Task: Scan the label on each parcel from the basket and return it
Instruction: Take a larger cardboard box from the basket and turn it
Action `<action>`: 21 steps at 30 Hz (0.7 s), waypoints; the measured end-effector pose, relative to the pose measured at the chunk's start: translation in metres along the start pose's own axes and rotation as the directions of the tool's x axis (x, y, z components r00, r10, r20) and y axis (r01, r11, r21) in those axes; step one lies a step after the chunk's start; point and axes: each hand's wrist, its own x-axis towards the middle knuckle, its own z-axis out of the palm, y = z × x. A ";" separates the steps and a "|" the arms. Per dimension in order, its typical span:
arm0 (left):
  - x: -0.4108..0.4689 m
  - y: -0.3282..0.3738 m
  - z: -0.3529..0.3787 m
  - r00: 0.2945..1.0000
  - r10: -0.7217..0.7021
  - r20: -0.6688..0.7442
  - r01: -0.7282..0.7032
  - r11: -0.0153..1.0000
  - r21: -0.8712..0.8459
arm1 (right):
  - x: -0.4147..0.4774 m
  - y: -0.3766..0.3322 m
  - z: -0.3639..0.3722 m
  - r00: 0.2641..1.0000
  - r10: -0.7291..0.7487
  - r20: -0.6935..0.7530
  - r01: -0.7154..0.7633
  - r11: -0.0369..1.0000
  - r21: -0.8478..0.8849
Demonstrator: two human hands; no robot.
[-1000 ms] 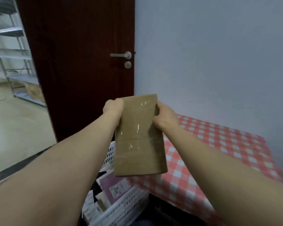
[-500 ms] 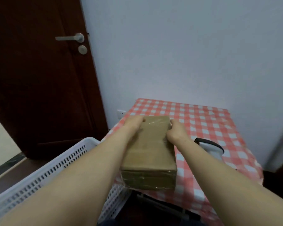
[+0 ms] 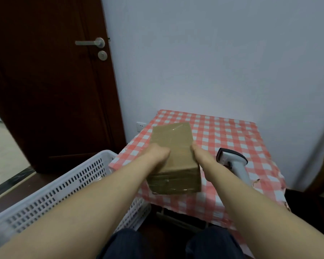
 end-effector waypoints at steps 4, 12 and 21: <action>0.005 -0.001 -0.005 1.000 0.006 0.008 -0.003 0.956 -0.293 | -0.022 -0.033 -0.011 0.997 -0.036 0.069 0.034 0.999 0.026; -0.034 0.012 -0.005 0.961 -0.058 0.272 0.148 0.934 -0.325 | -0.027 -0.054 -0.005 0.968 -0.250 -0.037 0.215 0.893 -0.395; -0.028 0.009 -0.033 0.983 -0.060 0.172 0.123 0.915 -0.385 | -0.012 -0.044 0.018 0.961 -0.238 -0.138 0.191 0.938 -0.290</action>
